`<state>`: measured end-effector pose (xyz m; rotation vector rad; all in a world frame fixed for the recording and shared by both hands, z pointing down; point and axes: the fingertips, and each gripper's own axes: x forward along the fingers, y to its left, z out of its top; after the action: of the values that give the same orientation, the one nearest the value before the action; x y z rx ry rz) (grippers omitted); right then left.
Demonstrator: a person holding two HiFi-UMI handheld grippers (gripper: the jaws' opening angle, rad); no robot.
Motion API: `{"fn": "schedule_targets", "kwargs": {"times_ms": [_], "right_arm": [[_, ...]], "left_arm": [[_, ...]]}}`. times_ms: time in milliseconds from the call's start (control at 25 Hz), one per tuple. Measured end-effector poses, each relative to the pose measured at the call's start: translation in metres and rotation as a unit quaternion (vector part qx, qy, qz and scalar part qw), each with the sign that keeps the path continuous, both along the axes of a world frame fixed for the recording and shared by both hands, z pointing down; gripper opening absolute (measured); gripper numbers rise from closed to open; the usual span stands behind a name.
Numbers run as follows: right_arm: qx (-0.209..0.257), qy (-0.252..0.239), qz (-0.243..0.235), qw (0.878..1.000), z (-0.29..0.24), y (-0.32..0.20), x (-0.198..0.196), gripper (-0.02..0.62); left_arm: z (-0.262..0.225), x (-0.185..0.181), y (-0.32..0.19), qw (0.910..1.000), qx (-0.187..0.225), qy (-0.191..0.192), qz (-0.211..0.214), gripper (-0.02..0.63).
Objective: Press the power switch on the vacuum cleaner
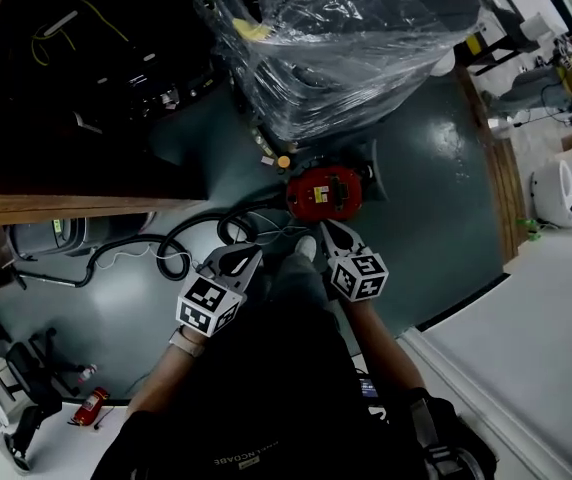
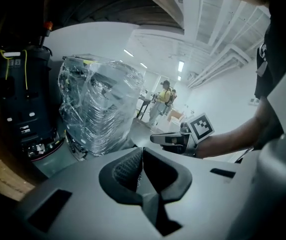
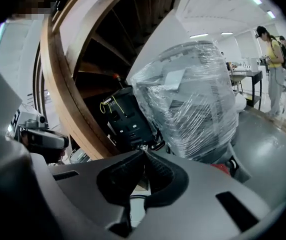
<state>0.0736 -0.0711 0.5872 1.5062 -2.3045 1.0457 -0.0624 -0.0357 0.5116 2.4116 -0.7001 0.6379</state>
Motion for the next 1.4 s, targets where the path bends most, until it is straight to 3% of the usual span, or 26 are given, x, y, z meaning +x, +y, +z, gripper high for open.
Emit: {"fn": "schedule_targets", "kwargs": {"times_ms": [480,920,1400], "right_arm": [[-0.051,-0.003,0.011,0.999,0.139,-0.033,0.019,0.025],[-0.091,0.047,0.012,0.995,0.261,-0.06,0.039,0.025],[-0.14,0.099,-0.035,0.985,0.376,-0.06,0.043,0.025]], "left_arm": [[0.058,0.019,-0.015,0.9989,-0.026,-0.031,-0.025,0.014],[0.119,0.018,-0.03,0.9965,-0.046,-0.037,-0.06,0.014],[0.175,0.011,-0.026,0.9925,-0.069,-0.042,-0.092,0.015]]}}
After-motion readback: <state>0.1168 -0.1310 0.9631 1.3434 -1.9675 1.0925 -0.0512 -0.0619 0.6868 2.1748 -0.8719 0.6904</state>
